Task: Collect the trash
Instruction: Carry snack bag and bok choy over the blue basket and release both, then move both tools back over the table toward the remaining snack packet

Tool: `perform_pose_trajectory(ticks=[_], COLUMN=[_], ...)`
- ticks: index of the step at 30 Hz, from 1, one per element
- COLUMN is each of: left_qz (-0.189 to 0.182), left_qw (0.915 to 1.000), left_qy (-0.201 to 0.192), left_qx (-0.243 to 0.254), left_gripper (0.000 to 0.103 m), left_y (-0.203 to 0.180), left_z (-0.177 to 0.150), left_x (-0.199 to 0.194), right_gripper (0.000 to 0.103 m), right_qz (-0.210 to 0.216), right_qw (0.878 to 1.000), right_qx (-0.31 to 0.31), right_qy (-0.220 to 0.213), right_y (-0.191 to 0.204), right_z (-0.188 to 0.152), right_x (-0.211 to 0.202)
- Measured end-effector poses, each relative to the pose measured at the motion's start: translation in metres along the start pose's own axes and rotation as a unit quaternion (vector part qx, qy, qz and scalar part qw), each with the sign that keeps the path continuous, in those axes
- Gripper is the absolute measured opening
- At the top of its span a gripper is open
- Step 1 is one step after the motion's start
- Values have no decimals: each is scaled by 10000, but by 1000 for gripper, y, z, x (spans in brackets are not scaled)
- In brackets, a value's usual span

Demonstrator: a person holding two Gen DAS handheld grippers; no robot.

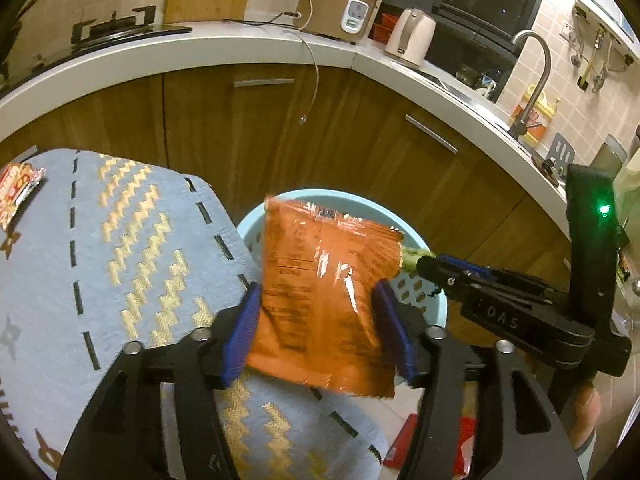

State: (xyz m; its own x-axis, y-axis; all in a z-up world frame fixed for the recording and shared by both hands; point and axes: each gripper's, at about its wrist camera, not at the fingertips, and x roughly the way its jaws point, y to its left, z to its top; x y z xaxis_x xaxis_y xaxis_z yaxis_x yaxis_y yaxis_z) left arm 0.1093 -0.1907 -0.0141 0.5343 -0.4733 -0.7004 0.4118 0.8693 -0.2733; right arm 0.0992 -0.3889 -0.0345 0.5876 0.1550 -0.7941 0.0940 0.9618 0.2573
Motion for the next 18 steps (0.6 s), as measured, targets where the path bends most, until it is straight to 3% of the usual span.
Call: perform_pose_trajectory(ticks=[3,4,5,6,18], left_qz=[-12,-13,-18,-26,-1], left_qw=[10000,10000,10000,9999,9986], left_qy=[1,-18,-41,-81,-352], left_qx=[-16,-46,-72,-117,-387], left_gripper=[66,70,73,76,76], left_y=[1,2,3,5,27], left_z=[-2,-2,-2,-2,-8], left_x=[-2,-4,-5,-8,-38], right_gripper=[24,32,48,54,55], right_qz=[31,52,59,41,192], right_qw=[10000,10000,10000,9999,9988], right_qx=[39,50,69,90,-245], right_qy=[60,59,30,-20,-380], right_y=[-2,-2,-3,-3,30], right_z=[-2,-2,-1,-1,3], right_x=[1,0,-1,-4,-27])
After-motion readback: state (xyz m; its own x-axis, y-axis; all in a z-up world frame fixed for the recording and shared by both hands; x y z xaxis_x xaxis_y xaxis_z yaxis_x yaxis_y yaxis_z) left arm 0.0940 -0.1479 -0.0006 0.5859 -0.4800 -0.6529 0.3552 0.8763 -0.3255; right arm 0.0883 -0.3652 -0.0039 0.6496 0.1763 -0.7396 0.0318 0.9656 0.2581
